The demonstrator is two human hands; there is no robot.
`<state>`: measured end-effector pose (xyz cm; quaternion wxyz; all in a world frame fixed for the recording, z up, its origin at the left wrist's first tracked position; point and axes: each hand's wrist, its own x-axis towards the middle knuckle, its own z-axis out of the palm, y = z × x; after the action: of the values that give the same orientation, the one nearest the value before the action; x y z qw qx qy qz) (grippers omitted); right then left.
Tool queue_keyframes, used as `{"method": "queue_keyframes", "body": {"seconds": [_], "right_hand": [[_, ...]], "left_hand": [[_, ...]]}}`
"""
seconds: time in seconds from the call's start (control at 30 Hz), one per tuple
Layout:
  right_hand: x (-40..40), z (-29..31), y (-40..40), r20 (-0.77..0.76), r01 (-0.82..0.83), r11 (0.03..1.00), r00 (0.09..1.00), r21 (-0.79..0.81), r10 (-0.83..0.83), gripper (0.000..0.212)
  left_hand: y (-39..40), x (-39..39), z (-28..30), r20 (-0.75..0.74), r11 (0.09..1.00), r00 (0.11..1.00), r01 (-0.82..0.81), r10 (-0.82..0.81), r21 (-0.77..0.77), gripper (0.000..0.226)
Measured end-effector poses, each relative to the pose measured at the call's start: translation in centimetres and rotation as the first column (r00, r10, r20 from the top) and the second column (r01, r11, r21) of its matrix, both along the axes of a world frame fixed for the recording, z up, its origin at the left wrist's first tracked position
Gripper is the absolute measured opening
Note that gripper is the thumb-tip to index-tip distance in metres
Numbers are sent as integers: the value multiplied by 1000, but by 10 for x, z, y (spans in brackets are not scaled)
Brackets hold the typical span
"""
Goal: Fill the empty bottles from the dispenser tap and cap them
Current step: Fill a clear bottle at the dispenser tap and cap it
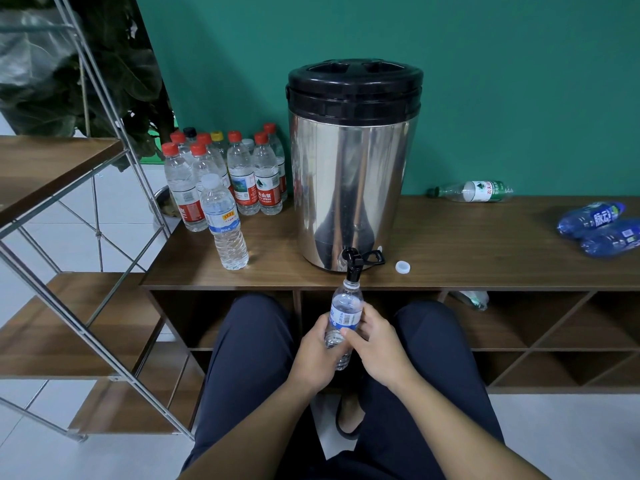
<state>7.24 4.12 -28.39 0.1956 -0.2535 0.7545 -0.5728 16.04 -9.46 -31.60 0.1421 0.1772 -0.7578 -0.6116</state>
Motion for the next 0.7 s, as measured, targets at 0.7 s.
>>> {"method": "queue_keyframes", "body": {"seconds": [0.7], "right_hand": [[0, -1, 0, 4, 1, 1000, 1000, -12, -1, 55]], "left_hand": [[-1, -1, -2, 7, 1000, 1000, 2, -2, 2, 44]]}}
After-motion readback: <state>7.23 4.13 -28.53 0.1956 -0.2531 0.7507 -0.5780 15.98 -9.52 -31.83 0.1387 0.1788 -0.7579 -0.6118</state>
